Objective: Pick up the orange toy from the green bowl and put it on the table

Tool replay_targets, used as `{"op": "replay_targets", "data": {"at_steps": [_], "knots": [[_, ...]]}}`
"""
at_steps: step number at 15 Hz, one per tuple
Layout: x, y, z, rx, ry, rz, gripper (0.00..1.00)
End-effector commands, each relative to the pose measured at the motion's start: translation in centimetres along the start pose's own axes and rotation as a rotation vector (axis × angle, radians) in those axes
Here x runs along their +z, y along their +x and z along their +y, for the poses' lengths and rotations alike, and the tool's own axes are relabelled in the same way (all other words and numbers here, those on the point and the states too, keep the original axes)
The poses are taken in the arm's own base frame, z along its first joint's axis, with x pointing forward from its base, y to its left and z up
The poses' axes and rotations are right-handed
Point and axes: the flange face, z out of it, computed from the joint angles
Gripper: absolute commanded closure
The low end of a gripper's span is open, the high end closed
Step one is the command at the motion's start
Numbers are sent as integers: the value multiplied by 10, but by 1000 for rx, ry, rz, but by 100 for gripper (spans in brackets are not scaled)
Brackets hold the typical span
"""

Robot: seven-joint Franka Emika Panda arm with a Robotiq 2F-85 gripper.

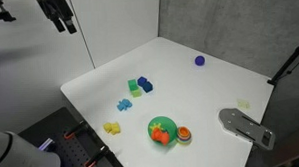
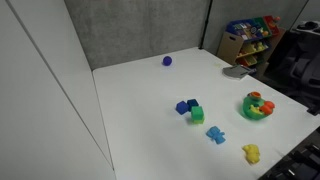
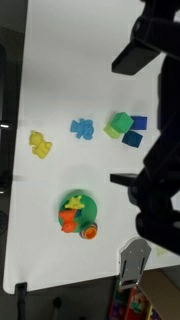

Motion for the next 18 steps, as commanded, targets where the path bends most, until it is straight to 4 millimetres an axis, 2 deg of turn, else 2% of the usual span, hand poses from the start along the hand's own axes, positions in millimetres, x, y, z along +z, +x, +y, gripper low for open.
{"op": "replay_targets", "data": {"at_steps": [1, 4, 8, 13, 18], "knots": [[-1, 0, 0, 0, 0, 0, 0], [-1, 0, 0, 0, 0, 1, 0], [5, 13, 13, 7, 13, -17, 0], [24, 35, 49, 35, 71, -32, 0], [58, 59, 96, 45, 131, -53, 0]]}}
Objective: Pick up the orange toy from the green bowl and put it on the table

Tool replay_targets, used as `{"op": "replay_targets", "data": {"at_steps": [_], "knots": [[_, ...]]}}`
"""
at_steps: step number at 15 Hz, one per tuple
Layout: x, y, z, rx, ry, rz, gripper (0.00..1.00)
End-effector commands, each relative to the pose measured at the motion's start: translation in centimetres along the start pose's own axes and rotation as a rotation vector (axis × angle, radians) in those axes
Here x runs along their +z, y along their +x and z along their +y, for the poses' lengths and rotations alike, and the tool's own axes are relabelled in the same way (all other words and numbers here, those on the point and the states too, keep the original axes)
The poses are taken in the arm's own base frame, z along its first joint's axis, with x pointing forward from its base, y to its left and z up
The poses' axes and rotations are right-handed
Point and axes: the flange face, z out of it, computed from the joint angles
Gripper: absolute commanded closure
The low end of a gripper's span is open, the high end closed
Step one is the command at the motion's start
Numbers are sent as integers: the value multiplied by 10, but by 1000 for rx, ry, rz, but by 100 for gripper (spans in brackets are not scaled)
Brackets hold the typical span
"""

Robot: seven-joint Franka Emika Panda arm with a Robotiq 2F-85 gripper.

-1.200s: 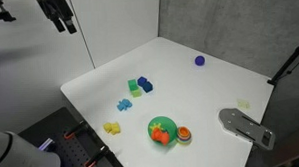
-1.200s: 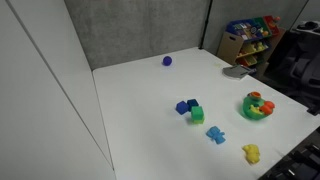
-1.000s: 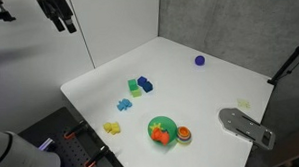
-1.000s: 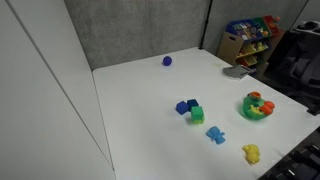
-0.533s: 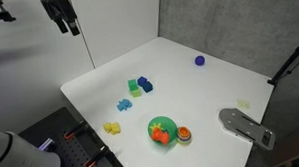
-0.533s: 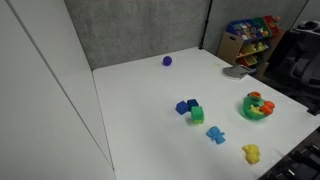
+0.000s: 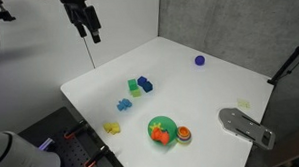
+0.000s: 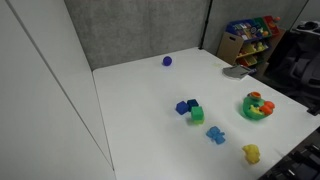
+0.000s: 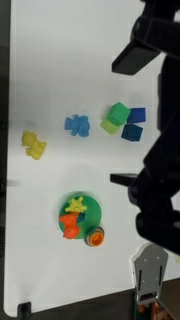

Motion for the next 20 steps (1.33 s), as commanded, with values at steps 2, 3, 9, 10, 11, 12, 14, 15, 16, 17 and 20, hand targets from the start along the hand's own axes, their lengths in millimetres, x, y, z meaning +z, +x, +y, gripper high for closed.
{"op": "replay_targets", "data": {"at_steps": [2, 3, 9, 10, 11, 12, 14, 15, 16, 17, 20], "knots": [[27, 24, 47, -7, 39, -27, 0], [37, 28, 59, -7, 49, -39, 0], [104, 50, 127, -21, 68, -122, 0], [117, 53, 137, -27, 70, -136, 0], [129, 56, 146, -26, 69, -149, 0], [144, 59, 155, -21, 66, -160, 0], [169, 65, 173, 1, 62, -165, 0], [182, 69, 180, 16, 54, -162, 0], [193, 71, 187, 20, 54, -165, 0], [205, 75, 194, 24, 45, -163, 0], [230, 81, 210, 10, 20, -170, 0]]}}
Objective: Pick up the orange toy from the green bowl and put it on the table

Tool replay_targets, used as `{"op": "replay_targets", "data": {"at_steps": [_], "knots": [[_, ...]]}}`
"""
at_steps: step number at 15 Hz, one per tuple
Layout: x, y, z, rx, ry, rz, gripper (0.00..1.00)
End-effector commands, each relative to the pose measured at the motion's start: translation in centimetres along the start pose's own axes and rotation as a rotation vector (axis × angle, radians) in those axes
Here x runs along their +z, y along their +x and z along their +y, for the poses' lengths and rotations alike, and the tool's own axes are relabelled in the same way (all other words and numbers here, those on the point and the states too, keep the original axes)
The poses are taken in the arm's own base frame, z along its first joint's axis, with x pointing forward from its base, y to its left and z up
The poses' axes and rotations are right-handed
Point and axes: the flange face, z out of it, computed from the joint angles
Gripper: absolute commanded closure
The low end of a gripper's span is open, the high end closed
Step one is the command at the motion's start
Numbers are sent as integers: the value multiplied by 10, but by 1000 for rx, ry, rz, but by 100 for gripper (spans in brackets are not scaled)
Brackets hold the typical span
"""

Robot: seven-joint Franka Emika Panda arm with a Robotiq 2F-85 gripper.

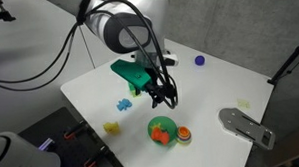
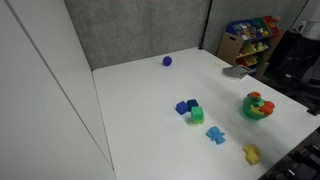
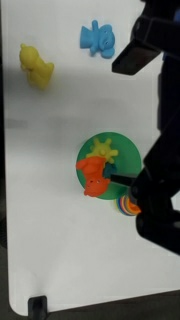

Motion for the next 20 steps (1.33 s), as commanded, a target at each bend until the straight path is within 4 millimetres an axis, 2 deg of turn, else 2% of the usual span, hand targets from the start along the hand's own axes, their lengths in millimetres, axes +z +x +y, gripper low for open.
{"op": "replay_targets", "data": {"at_steps": [1, 3, 4, 7, 12, 15, 20], "knots": [[16, 14, 20, -33, -45, 1, 0], [11, 13, 18, -37, -36, -11, 0], [22, 10, 14, -10, -29, -14, 0], [20, 12, 14, -16, -31, -9, 0], [40, 23, 35, -31, -39, 35, 0], [60, 26, 45, -57, -45, 37, 0], [109, 28, 63, -69, -50, -6, 0]]}}
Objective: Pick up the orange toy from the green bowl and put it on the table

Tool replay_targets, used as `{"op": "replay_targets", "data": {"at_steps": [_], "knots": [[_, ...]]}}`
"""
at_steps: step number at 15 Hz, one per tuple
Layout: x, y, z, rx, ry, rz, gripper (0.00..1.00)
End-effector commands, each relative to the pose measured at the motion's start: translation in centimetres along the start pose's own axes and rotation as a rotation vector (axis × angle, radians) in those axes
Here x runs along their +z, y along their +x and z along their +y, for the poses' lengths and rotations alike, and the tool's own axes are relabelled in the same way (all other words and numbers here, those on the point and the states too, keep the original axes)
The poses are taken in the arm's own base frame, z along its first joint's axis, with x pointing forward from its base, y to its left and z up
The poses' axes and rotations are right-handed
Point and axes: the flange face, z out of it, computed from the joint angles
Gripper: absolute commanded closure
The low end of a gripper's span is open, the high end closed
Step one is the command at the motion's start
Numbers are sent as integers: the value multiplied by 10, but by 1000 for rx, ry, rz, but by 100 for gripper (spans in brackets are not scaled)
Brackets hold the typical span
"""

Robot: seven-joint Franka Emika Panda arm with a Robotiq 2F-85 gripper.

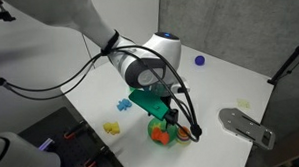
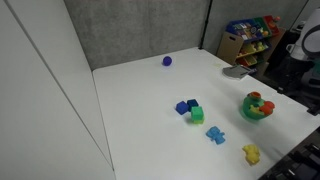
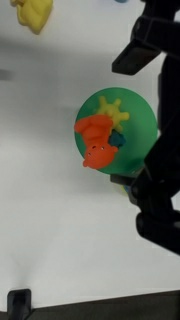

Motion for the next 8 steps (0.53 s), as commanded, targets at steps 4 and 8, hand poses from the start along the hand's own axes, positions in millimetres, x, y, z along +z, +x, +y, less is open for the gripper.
{"op": "replay_targets", "data": {"at_steps": [4, 8], "knots": [[62, 1, 22, -65, 2, -44, 0], [88, 3, 27, -106, -10, -20, 0]]}}
